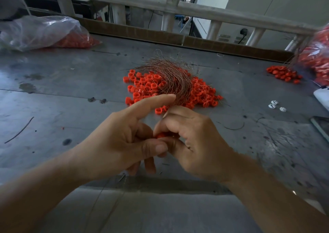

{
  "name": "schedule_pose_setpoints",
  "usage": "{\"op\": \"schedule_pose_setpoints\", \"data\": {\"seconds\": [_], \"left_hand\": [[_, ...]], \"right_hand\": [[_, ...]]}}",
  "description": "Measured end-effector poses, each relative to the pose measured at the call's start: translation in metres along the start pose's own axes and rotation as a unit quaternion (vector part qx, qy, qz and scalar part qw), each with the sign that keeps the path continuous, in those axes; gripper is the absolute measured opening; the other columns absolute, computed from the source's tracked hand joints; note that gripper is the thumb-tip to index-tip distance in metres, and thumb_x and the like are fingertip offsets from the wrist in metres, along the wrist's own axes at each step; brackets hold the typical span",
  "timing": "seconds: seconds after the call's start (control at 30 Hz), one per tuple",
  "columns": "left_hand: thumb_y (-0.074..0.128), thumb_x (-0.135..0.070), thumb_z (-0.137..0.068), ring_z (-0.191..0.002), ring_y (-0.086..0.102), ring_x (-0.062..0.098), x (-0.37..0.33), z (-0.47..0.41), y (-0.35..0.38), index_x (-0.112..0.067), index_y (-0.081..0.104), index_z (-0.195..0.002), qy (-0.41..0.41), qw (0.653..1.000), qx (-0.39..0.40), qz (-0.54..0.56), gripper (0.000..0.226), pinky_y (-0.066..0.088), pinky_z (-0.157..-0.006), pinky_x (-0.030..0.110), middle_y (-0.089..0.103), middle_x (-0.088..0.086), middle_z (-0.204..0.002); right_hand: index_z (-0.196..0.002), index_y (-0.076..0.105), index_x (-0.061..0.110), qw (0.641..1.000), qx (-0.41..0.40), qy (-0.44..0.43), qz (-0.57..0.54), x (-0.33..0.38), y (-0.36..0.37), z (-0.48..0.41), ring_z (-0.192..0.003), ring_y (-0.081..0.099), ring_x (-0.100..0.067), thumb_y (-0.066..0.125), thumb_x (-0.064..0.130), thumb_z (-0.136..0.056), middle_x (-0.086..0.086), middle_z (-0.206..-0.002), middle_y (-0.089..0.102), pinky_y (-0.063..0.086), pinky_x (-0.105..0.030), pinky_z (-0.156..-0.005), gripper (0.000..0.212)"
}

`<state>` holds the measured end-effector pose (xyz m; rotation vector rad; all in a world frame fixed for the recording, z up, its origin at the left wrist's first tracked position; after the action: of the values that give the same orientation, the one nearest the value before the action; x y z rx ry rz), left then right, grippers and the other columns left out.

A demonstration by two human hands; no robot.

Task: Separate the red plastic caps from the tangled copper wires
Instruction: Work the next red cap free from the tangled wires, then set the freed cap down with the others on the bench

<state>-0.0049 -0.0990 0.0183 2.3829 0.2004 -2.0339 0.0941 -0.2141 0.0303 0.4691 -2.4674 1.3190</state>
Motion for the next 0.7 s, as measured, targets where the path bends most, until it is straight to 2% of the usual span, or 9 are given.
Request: {"op": "schedule_pose_setpoints", "data": {"seconds": [0.1, 0.17, 0.2, 0.3, 0.4, 0.47, 0.57, 0.63, 0.7], "left_hand": [[0.076, -0.049, -0.063, -0.05, 0.066, 0.026, -0.003, -0.002, -0.001, -0.054, 0.048, -0.121, -0.004, 1.0, 0.006, 0.025, 0.064, 0.048, -0.039, 0.026, 0.067, 0.012, -0.07], [0.076, -0.05, -0.064, -0.05, 0.066, 0.027, -0.005, -0.004, -0.004, -0.045, 0.05, -0.122, -0.011, 0.999, 0.016, 0.048, 0.064, 0.048, -0.04, 0.025, 0.067, 0.015, -0.069], [0.076, -0.051, -0.064, -0.05, 0.066, 0.027, -0.006, -0.005, -0.005, -0.041, 0.053, -0.121, -0.02, 0.998, 0.019, 0.061, 0.063, 0.048, -0.04, 0.024, 0.067, 0.016, -0.069], [0.078, -0.046, -0.061, -0.047, 0.064, 0.024, -0.005, -0.008, -0.008, -0.033, 0.062, -0.112, -0.042, 0.995, 0.014, 0.091, 0.055, 0.046, -0.038, 0.023, 0.067, 0.017, -0.067], [0.078, -0.037, -0.062, -0.051, 0.065, 0.02, -0.005, -0.01, -0.011, -0.023, 0.069, -0.105, -0.029, 0.988, -0.003, 0.15, 0.046, 0.047, -0.04, 0.021, 0.068, 0.012, -0.067], [0.072, -0.03, -0.066, -0.057, 0.067, 0.016, -0.004, -0.013, -0.013, -0.017, 0.072, -0.097, -0.013, 0.982, -0.031, 0.186, 0.033, 0.048, -0.044, 0.02, 0.07, 0.01, -0.074], [0.063, -0.024, -0.068, -0.064, 0.069, 0.016, -0.002, -0.016, -0.015, -0.014, 0.072, -0.08, -0.009, 0.97, -0.068, 0.232, 0.018, 0.053, -0.051, 0.021, 0.072, 0.014, -0.081], [0.062, -0.023, -0.069, -0.069, 0.07, 0.018, -0.002, -0.017, -0.015, -0.013, 0.07, -0.076, -0.006, 0.968, -0.07, 0.243, 0.015, 0.054, -0.055, 0.022, 0.072, 0.015, -0.083], [0.064, -0.023, -0.069, -0.068, 0.07, 0.018, -0.001, -0.017, -0.016, -0.014, 0.069, -0.074, -0.012, 0.971, -0.076, 0.227, 0.011, 0.053, -0.052, 0.021, 0.071, 0.015, -0.083]], "right_hand": [[-0.08, 0.065, 0.002, 0.999, 0.012, 0.018, -0.038, -0.001, -0.003, -0.002, -0.074, 0.043, 0.004, 0.067, -0.004, -0.074, 0.015, -0.08, 0.044, 0.038, -0.009, -0.072, 0.009], [-0.081, 0.065, 0.005, 0.996, 0.014, 0.026, -0.082, -0.001, -0.004, -0.003, -0.073, 0.047, 0.006, 0.066, 0.008, -0.08, 0.017, -0.078, 0.045, 0.038, -0.01, -0.071, 0.004], [-0.081, 0.065, 0.007, 0.995, 0.008, 0.031, -0.096, -0.001, -0.005, -0.004, -0.072, 0.048, 0.006, 0.065, 0.015, -0.08, 0.018, -0.078, 0.047, 0.039, -0.01, -0.071, 0.008], [-0.084, 0.066, 0.017, 0.99, -0.015, 0.062, -0.126, -0.003, -0.003, -0.005, -0.07, 0.053, 0.003, 0.071, 0.022, -0.074, 0.015, -0.075, 0.054, 0.041, -0.011, -0.068, 0.012], [-0.089, 0.063, 0.031, 0.955, -0.017, 0.153, -0.253, -0.006, -0.004, -0.005, -0.068, 0.061, -0.002, 0.071, 0.027, -0.069, 0.008, -0.071, 0.064, 0.049, -0.014, -0.067, 0.022], [-0.091, 0.062, 0.03, 0.927, 0.006, 0.196, -0.321, -0.007, -0.004, -0.005, -0.075, 0.065, -0.002, 0.07, 0.032, -0.07, 0.008, -0.075, 0.067, 0.052, -0.02, -0.072, 0.023], [-0.098, 0.06, 0.026, 0.9, 0.016, 0.231, -0.37, -0.007, -0.002, -0.006, -0.085, 0.067, -0.007, 0.075, 0.019, -0.066, 0.003, -0.085, 0.069, 0.054, -0.023, -0.077, 0.036], [-0.096, 0.058, 0.026, 0.888, 0.017, 0.244, -0.389, -0.006, -0.002, -0.007, -0.072, 0.066, -0.006, 0.071, 0.014, -0.063, 0.003, -0.076, 0.069, 0.053, -0.017, -0.064, 0.037], [-0.093, 0.058, 0.028, 0.889, 0.025, 0.266, -0.373, -0.007, -0.005, -0.006, -0.058, 0.064, -0.007, 0.07, 0.011, -0.064, 0.003, -0.066, 0.067, 0.05, -0.016, -0.054, 0.035]]}}
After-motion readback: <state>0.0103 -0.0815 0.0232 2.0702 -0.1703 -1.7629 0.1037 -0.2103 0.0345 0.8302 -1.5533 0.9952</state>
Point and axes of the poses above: each hand's wrist, its own z-axis away from the middle knuckle, its own y-axis out of the palm, x = y × z, the point moved 2 cm from there along -z, towards the middle knuckle
